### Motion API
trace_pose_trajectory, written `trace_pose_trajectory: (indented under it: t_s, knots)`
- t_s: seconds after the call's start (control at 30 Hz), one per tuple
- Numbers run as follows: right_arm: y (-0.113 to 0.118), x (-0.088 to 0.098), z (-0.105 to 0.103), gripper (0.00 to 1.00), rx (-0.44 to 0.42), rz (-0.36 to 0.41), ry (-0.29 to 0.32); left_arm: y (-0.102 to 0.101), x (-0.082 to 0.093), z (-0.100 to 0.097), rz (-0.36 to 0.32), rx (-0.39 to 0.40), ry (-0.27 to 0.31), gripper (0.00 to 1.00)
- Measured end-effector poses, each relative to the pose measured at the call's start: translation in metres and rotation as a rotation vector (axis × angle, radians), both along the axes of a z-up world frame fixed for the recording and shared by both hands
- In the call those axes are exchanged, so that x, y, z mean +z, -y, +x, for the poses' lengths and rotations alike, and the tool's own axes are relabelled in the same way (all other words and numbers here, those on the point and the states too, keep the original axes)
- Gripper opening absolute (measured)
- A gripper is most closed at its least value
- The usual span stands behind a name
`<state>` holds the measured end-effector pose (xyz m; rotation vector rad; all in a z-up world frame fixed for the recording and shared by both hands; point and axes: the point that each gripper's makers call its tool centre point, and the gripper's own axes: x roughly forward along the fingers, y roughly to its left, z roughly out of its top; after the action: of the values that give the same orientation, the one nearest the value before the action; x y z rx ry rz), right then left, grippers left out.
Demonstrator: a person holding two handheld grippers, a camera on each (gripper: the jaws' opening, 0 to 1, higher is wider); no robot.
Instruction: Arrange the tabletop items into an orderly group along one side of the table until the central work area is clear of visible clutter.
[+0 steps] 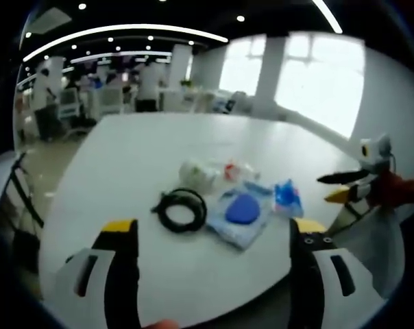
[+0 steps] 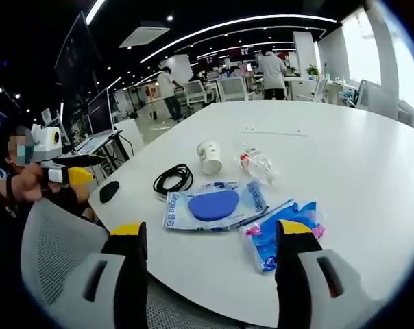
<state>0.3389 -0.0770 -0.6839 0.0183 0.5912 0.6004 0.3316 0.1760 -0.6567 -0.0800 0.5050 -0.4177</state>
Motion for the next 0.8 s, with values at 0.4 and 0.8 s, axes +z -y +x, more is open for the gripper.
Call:
trace_pose_trajectory:
  t_s: [0.4, 0.8]
  knots:
    - [0.0005, 0.0005, -0.0006, 0.76, -0.005, -0.001, 0.003, 0.002, -0.0028, -0.002, -0.006, -0.011, -0.017, 0.87]
    - [-0.0004, 0.0006, -0.0008, 0.74, 0.002, -0.011, 0.011, 0.0012, -0.0053, -0.0018, -0.002, -0.011, -0.026, 0.87]
